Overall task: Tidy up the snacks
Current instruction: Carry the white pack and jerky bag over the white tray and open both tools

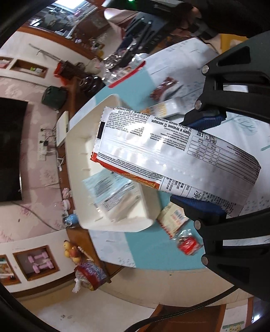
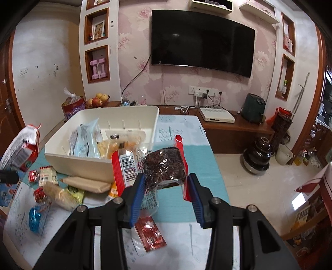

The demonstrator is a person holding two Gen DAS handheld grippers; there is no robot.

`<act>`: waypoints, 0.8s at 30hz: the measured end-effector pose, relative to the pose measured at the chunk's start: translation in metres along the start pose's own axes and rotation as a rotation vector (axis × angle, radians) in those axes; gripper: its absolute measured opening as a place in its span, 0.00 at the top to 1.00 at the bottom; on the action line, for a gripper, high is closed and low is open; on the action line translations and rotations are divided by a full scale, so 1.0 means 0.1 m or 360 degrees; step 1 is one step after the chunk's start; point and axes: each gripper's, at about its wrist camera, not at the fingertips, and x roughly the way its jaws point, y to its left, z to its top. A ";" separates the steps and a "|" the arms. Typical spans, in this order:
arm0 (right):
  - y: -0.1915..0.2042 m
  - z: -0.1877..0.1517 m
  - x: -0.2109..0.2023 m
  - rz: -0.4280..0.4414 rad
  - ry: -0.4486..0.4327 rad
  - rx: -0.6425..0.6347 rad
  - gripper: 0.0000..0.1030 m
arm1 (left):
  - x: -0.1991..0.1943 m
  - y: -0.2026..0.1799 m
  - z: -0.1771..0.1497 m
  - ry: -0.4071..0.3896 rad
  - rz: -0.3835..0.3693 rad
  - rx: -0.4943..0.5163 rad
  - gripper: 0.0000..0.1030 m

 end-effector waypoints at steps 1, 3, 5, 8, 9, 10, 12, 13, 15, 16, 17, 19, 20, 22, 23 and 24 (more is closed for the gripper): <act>0.03 0.04 0.03 0.0011 -0.0006 -0.0003 0.59 | 0.02 0.02 0.04 -0.0012 0.0003 -0.0008 0.46; 0.08 0.10 0.07 0.0019 -0.0025 -0.0014 0.59 | 0.03 0.07 0.16 -0.0051 0.0007 -0.0035 0.46; 0.12 0.16 0.11 0.0025 -0.0045 -0.0019 0.59 | 0.06 0.12 0.28 -0.0088 0.0008 -0.0064 0.46; 0.18 0.26 0.21 0.0047 -0.0064 -0.0029 0.59 | 0.15 0.17 0.40 -0.0128 0.0022 -0.0096 0.46; 0.21 0.29 0.24 0.0051 -0.0069 -0.0039 0.59 | 0.19 0.20 0.45 -0.0140 0.0027 -0.0107 0.46; 0.25 0.32 0.29 0.0052 -0.0078 -0.0056 0.59 | 0.23 0.24 0.50 -0.0154 0.0024 -0.0119 0.46; 0.30 0.34 0.34 0.0052 -0.0091 -0.0077 0.59 | 0.33 0.34 0.59 -0.0184 -0.0002 -0.0168 0.47; 0.32 0.36 0.38 0.0057 -0.0096 -0.0085 0.59 | 0.37 0.38 0.63 -0.0194 -0.0008 -0.0187 0.47; 0.36 0.39 0.45 0.0068 -0.0105 -0.0097 0.59 | 0.48 0.46 0.72 -0.0226 -0.0004 -0.0223 0.48; 0.38 0.41 0.49 0.0066 -0.0111 -0.0112 0.59 | 0.52 0.50 0.75 -0.0237 -0.0002 -0.0237 0.48; 0.40 0.43 0.53 0.0063 -0.0115 -0.0120 0.59 | 0.58 0.54 0.79 -0.0257 -0.0007 -0.0255 0.48; 0.42 0.45 0.60 0.0073 -0.0124 -0.0121 0.59 | 0.67 0.62 0.84 -0.0285 -0.0034 -0.0294 0.48; 0.43 0.45 0.62 0.0078 -0.0126 -0.0117 0.59 | 0.73 0.67 0.87 -0.0301 -0.0053 -0.0313 0.48; 0.44 0.47 0.69 0.0087 -0.0122 -0.0109 0.58 | 0.82 0.72 0.89 -0.0325 -0.0066 -0.0345 0.48; 0.44 0.48 0.71 0.0085 -0.0116 -0.0110 0.58 | 0.87 0.75 0.89 -0.0330 -0.0073 -0.0367 0.48; 0.45 0.48 0.74 0.0080 -0.0114 -0.0112 0.58 | 0.92 0.78 0.90 -0.0330 -0.0082 -0.0391 0.48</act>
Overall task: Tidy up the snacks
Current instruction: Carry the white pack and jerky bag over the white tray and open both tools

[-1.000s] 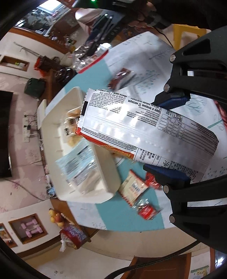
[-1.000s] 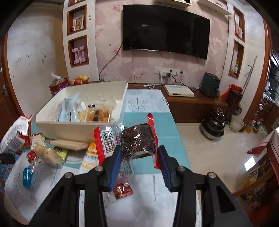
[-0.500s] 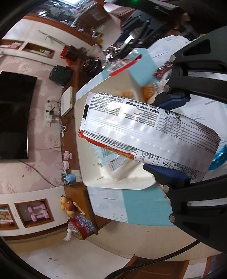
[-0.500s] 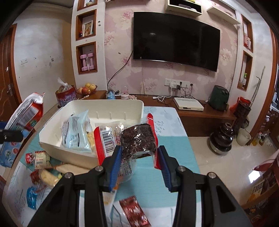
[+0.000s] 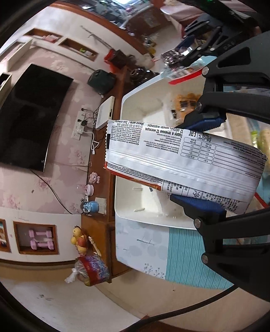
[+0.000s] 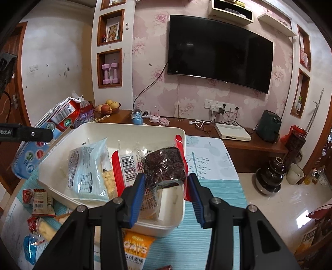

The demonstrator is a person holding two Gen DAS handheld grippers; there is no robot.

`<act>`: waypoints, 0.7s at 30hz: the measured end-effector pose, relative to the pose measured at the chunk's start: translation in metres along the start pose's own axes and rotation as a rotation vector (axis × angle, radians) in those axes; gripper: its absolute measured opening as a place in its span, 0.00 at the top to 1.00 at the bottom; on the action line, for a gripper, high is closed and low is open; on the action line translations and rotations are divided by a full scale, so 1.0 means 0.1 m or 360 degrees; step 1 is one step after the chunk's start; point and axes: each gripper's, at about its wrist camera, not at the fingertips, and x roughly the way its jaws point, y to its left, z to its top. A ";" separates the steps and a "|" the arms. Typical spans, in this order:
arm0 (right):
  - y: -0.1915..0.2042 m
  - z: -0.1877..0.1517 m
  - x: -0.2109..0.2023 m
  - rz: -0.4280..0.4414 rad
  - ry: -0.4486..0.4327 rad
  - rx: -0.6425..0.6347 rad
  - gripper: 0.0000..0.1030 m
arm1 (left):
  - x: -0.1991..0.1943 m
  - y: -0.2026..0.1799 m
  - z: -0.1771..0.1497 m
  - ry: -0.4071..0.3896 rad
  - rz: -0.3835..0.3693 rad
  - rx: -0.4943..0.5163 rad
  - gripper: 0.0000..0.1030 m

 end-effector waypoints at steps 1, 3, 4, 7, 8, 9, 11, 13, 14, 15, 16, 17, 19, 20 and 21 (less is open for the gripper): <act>0.00 0.00 0.01 0.0000 -0.0001 -0.0001 0.58 | 0.06 0.04 0.01 0.0005 -0.0007 -0.0027 0.48; 0.02 0.00 0.05 0.0009 0.0002 -0.0007 0.58 | 0.13 0.08 -0.02 0.0006 -0.0002 -0.0044 0.48; 0.03 0.00 0.07 0.0016 0.0012 -0.0012 0.58 | 0.17 0.09 -0.02 0.0011 0.0004 -0.0051 0.48; 0.06 -0.01 0.14 0.0009 0.0038 0.0001 0.57 | 0.24 0.14 -0.02 0.0006 -0.0015 -0.0083 0.48; 0.06 -0.02 0.16 0.0014 0.0053 0.0014 0.56 | 0.23 0.15 -0.02 -0.0011 -0.0024 -0.0088 0.48; 0.06 -0.02 0.19 0.0022 0.0072 0.0026 0.56 | 0.20 0.16 -0.01 -0.0039 -0.0041 -0.0097 0.48; 0.06 -0.04 0.22 0.0025 0.0089 0.0049 0.51 | 0.15 0.17 0.00 -0.0055 -0.0058 -0.0103 0.47; 0.06 -0.06 0.21 0.0039 0.0104 0.0088 0.39 | 0.10 0.16 0.00 -0.0062 -0.0041 -0.0089 0.46; 0.04 -0.05 0.23 0.0051 0.0114 0.0106 0.35 | 0.07 0.14 0.00 -0.0067 -0.0025 -0.0081 0.46; 0.02 -0.07 0.22 0.0077 0.0125 0.0144 0.35 | 0.03 0.13 0.00 -0.0073 -0.0007 -0.0073 0.45; 0.02 -0.08 0.21 0.0093 0.0130 0.0168 0.35 | -0.02 0.12 -0.01 -0.0079 0.0001 -0.0070 0.45; 0.01 -0.10 0.20 0.0112 0.0144 0.0202 0.35 | -0.05 0.12 -0.02 -0.0082 0.0007 -0.0069 0.44; 0.01 -0.12 0.18 0.0117 0.0168 0.0231 0.35 | -0.16 0.09 -0.03 -0.0096 0.0018 -0.0067 0.43; 0.00 -0.13 0.17 0.0114 0.0175 0.0240 0.35 | -0.21 0.09 -0.04 -0.0105 0.0017 -0.0062 0.41; -0.02 -0.13 0.13 0.0106 0.0179 0.0251 0.35 | -0.28 0.08 -0.04 -0.0116 0.0019 -0.0057 0.38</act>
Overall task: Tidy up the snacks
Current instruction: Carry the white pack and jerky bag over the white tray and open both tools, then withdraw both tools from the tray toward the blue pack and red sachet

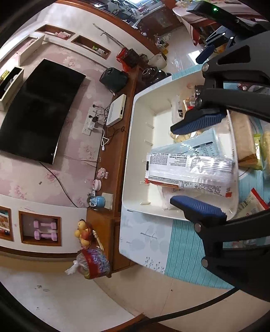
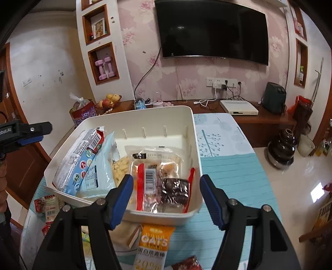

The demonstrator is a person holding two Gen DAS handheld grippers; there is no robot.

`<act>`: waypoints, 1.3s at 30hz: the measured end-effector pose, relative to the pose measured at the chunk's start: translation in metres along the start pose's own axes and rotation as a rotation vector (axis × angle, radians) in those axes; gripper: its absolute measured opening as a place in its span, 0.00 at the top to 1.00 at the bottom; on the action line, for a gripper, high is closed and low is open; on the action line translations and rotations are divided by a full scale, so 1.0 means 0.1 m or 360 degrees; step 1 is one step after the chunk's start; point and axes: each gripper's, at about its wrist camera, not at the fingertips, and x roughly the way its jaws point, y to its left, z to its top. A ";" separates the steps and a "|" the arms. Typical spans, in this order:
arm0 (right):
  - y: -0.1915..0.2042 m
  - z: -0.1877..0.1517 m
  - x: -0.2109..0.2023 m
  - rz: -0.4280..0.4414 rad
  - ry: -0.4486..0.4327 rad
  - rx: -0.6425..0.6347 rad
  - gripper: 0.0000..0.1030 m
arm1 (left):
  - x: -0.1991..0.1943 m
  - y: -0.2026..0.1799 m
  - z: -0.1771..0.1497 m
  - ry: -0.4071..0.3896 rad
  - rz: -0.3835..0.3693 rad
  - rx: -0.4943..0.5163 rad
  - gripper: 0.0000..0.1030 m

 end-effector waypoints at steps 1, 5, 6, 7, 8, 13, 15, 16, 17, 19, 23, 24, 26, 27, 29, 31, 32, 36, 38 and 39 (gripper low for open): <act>-0.02 0.00 -0.04 -0.0006 -0.0002 0.0013 0.35 | -0.06 0.00 -0.01 -0.0009 0.0006 0.0002 0.36; -0.10 -0.01 -0.18 0.0001 -0.0001 0.0091 0.34 | -0.30 -0.04 -0.05 -0.0012 0.0000 0.0000 0.34; -0.11 -0.01 -0.22 0.0000 0.0002 0.0115 0.34 | -0.36 -0.05 -0.07 -0.0010 -0.0007 0.0001 0.34; -0.14 -0.02 -0.26 -0.0001 0.0004 0.0141 0.34 | -0.43 -0.06 -0.09 -0.0007 -0.0006 0.0006 0.34; -0.16 -0.02 -0.31 -0.0001 0.0005 0.0164 0.33 | -0.49 -0.07 -0.11 -0.0007 0.0001 0.0013 0.33; -0.23 -0.06 -0.53 0.0007 0.0001 0.0244 0.32 | -0.76 -0.09 -0.24 0.0014 0.0013 0.0034 0.32; -0.25 -0.07 -0.62 0.0007 -0.0001 0.0280 0.31 | -0.88 -0.10 -0.32 0.0021 0.0019 0.0038 0.32; -0.27 -0.08 -0.66 0.0001 0.0005 0.0300 0.29 | -0.93 -0.09 -0.36 0.0024 0.0026 0.0036 0.32; -0.28 -0.09 -0.67 -0.0003 0.0008 0.0317 0.27 | -0.97 -0.08 -0.39 0.0027 0.0029 0.0033 0.30; -0.32 -0.12 -0.74 -0.0008 0.0020 0.0370 0.25 | -1.05 -0.05 -0.47 0.0041 0.0031 0.0014 0.28; -0.43 -0.17 -0.84 -0.0042 0.0072 0.0470 0.24 | -1.16 0.02 -0.64 0.0082 0.0033 -0.0013 0.28; -0.44 -0.19 -0.85 -0.0047 0.0084 0.0489 0.24 | -1.19 0.04 -0.70 0.0096 0.0042 -0.0019 0.28; -0.48 -0.24 -0.87 -0.0060 0.0123 0.0536 0.24 | -1.23 0.08 -0.80 0.0123 0.0050 -0.0029 0.28; -0.50 -0.26 -0.88 -0.0076 0.0149 0.0557 0.24 | -1.25 0.10 -0.84 0.0134 0.0052 -0.0035 0.28; -0.54 -0.32 -0.88 -0.0121 0.0205 0.0602 0.24 | -1.26 0.14 -0.95 0.0173 0.0060 -0.0047 0.28; -0.58 -0.40 -0.89 -0.0135 0.0252 0.0656 0.24 | -1.25 0.20 -1.07 0.0224 0.0076 -0.0078 0.28; -0.60 -0.43 -0.89 -0.0127 0.0271 0.0672 0.24 | -1.23 0.21 -1.11 0.0251 0.0081 -0.0091 0.28; -0.62 -0.56 -0.88 -0.0127 0.0320 0.0690 0.24 | -1.13 0.36 -1.37 0.0377 0.0116 -0.0166 0.28; -0.61 -0.65 -0.87 -0.0122 0.0352 0.0685 0.24 | -1.08 0.44 -1.46 0.0431 0.0134 -0.0213 0.28; -0.61 -0.67 -0.86 -0.0120 0.0366 0.0683 0.24 | -1.06 0.49 -1.53 0.0460 0.0138 -0.0242 0.28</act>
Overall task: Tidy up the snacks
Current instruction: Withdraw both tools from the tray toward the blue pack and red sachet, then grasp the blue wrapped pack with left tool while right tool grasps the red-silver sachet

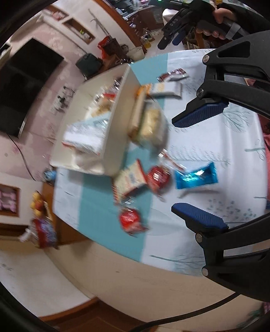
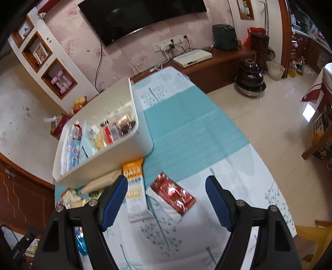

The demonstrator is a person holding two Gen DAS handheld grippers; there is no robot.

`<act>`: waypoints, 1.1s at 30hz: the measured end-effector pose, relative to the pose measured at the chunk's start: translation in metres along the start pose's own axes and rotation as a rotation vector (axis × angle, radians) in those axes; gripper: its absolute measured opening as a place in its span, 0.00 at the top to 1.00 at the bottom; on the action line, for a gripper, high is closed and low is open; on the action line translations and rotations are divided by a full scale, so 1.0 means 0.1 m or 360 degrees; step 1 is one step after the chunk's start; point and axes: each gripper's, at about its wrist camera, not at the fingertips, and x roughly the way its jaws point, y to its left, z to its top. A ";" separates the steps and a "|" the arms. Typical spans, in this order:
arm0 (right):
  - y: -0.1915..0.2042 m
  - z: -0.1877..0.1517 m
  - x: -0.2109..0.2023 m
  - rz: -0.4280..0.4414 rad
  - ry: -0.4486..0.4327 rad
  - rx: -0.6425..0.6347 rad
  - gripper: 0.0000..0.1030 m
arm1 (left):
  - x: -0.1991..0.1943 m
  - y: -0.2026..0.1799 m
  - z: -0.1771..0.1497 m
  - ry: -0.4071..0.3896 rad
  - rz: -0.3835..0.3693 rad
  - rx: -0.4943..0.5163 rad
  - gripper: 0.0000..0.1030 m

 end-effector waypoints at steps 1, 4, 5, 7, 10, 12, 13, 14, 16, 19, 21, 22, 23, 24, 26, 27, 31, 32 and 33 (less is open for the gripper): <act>-0.02 -0.04 0.02 -0.0003 0.0018 -0.0006 0.24 | 0.03 0.04 -0.03 0.0018 0.0003 -0.0018 0.28; -0.05 -0.12 0.07 -0.0013 0.0046 -0.0038 0.24 | 0.13 0.13 -0.11 0.0077 0.0038 -0.0075 0.28; -0.06 -0.15 0.09 -0.0016 0.0058 -0.0050 0.24 | 0.16 0.14 -0.12 0.0095 0.0046 -0.0090 0.28; -0.09 -0.21 0.16 -0.0017 0.0092 -0.0079 0.24 | 0.22 0.16 -0.16 0.0131 0.0046 -0.0109 0.28; -0.12 -0.28 0.27 -0.0019 0.0131 -0.0134 0.24 | 0.32 0.16 -0.21 0.0178 0.0062 -0.0124 0.28; -0.12 -0.34 0.33 -0.0027 0.0144 -0.0188 0.24 | 0.39 0.17 -0.24 0.0204 0.0072 -0.0149 0.28; -0.11 -0.35 0.35 -0.0028 0.0145 -0.0212 0.24 | 0.43 0.16 -0.26 0.0210 0.0065 -0.0153 0.28; -0.11 -0.38 0.38 -0.0028 0.0146 -0.0244 0.24 | 0.46 0.15 -0.27 0.0215 0.0058 -0.0150 0.28; -0.10 -0.42 0.42 -0.0029 0.0145 -0.0292 0.24 | 0.52 0.13 -0.30 0.0224 0.0054 -0.0134 0.28; -0.08 -0.49 0.47 -0.0022 0.0138 -0.0371 0.24 | 0.62 0.11 -0.34 0.0241 0.0063 -0.0140 0.28; -0.07 -0.52 0.50 -0.0013 0.0134 -0.0409 0.24 | 0.70 0.10 -0.37 0.0262 0.0045 -0.0150 0.28; -0.05 -0.54 0.51 -0.0012 0.0121 -0.0444 0.24 | 0.73 0.11 -0.38 0.0270 0.0039 -0.0156 0.28; -0.04 -0.55 0.51 -0.0016 0.0110 -0.0468 0.24 | 0.75 0.11 -0.39 0.0275 0.0036 -0.0169 0.28; -0.03 -0.56 0.51 -0.0027 0.0094 -0.0501 0.24 | 0.79 0.13 -0.40 0.0282 0.0028 -0.0193 0.28; 0.02 -0.58 0.53 -0.0045 0.0059 -0.0577 0.24 | 0.82 0.15 -0.42 0.0294 0.0010 -0.0219 0.28; 0.04 -0.58 0.54 -0.0054 0.0046 -0.0610 0.24 | 0.85 0.15 -0.42 0.0300 0.0011 -0.0225 0.28; 0.14 -0.60 0.57 -0.0113 -0.0034 -0.0753 0.24 | 0.92 0.16 -0.43 0.0313 0.0014 -0.0236 0.28; 0.17 -0.60 0.58 -0.0125 -0.0047 -0.0787 0.24 | 0.93 0.16 -0.43 0.0314 0.0015 -0.0240 0.28; 0.19 -0.61 0.60 -0.0136 -0.0052 -0.0826 0.24 | 0.95 0.16 -0.42 0.0316 0.0017 -0.0242 0.28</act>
